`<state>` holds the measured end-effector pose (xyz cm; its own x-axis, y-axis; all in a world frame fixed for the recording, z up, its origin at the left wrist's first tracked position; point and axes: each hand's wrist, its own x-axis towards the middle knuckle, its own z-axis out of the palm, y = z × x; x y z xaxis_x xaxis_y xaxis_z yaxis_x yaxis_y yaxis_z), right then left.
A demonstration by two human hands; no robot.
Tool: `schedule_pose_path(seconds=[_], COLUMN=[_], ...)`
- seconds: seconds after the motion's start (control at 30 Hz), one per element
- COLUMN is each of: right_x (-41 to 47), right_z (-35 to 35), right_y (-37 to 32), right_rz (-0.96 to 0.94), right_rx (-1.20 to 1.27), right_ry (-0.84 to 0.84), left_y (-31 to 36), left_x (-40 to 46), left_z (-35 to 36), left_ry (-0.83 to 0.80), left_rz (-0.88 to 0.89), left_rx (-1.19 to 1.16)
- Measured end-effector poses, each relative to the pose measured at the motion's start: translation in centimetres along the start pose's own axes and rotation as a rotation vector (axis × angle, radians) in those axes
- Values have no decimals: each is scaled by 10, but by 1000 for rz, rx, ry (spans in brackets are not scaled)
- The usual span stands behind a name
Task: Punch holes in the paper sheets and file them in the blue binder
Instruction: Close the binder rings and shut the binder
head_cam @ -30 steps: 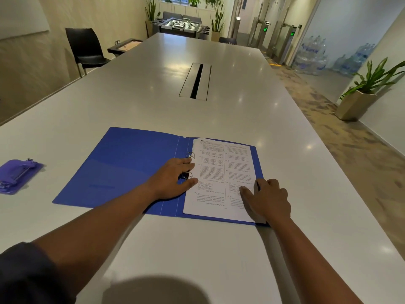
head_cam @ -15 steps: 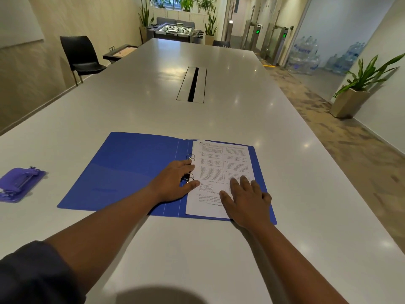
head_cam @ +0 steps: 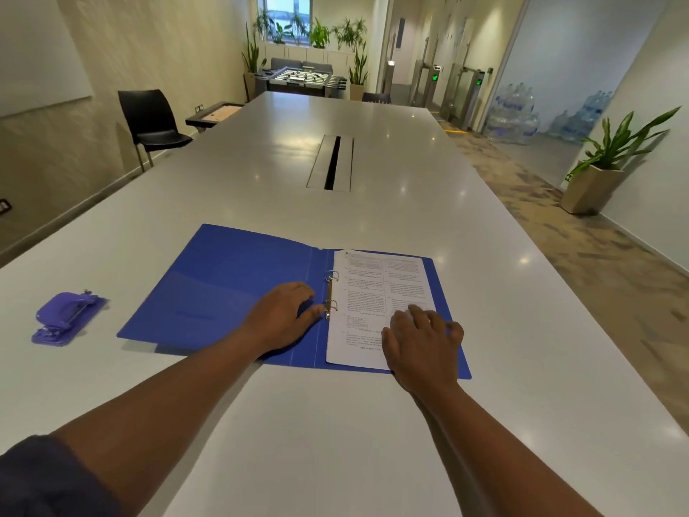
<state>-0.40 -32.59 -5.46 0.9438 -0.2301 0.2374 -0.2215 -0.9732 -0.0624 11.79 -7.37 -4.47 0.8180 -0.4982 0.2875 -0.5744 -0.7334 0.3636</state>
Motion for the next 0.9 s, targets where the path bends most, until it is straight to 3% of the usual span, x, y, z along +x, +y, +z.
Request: schedule_pose_path(seconds=[0.27, 0.4, 0.7, 0.8, 0.9], right_x=[-6, -11, -12, -13, -15], right_z=[-14, -15, -23, -19, -15], right_y=[-31, -57, -88, -91, -91], right_rz=[-112, -203, -237, -197, -167], right_rx=[-15, 98, 122, 119, 152], right_ry=[31, 18, -99, -131, -167], left_y=[-31, -50, -81, -94, -89], left_x=[-16, -25, -35, -37, -27], left_z=[-44, -70, -116, -133, -159], left_ry=[-47, -105, -96, -24, 83], left_rz=[-433, -696, -963, -914, -850], left_rx=[205, 146, 51, -194, -197])
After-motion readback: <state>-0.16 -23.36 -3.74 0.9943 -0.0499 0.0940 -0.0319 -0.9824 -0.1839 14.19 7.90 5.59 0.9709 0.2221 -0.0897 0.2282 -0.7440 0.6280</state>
